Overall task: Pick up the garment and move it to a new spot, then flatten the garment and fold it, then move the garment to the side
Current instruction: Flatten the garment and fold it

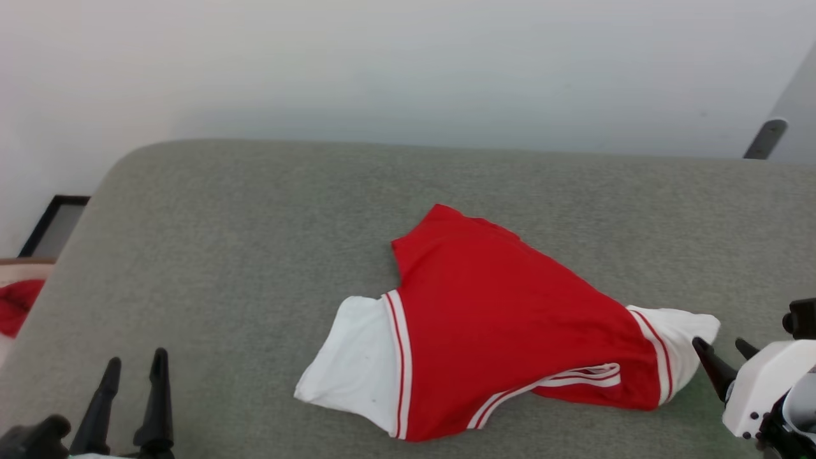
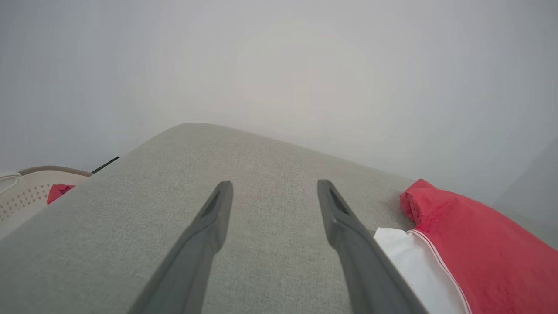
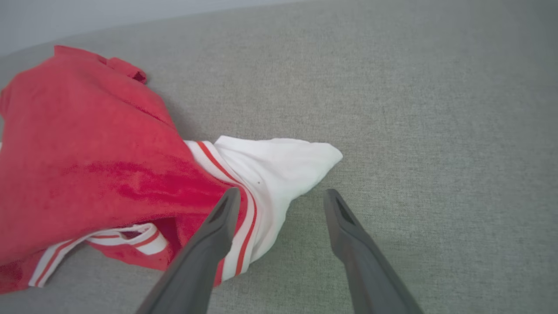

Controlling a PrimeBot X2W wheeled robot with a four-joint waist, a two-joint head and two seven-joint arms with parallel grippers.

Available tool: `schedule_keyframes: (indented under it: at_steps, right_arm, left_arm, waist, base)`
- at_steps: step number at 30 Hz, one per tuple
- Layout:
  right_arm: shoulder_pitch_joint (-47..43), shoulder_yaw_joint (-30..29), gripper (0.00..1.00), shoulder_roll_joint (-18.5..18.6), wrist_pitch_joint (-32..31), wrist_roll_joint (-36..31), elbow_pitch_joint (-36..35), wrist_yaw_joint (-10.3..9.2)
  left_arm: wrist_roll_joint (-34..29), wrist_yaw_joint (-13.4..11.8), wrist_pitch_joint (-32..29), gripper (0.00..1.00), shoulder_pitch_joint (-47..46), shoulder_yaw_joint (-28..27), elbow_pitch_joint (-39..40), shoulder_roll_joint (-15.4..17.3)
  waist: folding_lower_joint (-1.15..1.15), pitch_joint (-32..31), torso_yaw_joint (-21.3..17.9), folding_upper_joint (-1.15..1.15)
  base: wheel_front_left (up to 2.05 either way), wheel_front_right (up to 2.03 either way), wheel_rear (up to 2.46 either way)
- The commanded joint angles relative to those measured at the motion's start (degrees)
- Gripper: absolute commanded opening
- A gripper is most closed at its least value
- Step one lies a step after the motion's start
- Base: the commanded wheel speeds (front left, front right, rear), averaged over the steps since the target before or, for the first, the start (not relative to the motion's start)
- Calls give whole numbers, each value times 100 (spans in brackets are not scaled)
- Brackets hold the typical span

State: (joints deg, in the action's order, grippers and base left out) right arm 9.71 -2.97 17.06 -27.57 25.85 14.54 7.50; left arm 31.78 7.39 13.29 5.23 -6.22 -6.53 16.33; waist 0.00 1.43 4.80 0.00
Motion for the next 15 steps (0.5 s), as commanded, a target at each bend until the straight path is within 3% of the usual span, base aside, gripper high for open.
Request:
schedule_keyframes:
  at_steps: [1,8,15]
  right_arm:
    - [-56,2,100,-53,1,-62,-140,-2]
    - [-239,-140,100,-298,219,-84,-773,-2]
    - [-408,-212,100,-605,871,-149,-1330,-2]
  left_arm:
    - [99,13,-93,100,-16,52,71,78]
    - [514,13,-907,100,-221,381,409,456]
    - [1111,-34,-2409,100,-649,600,743,891]
  waist:
    - [0,-19,-150,0]
    - [0,18,-416,0]
    - [0,151,-621,0]
  base:
    - [0,0,0]
    - [0,0,0]
    - [0,0,0]
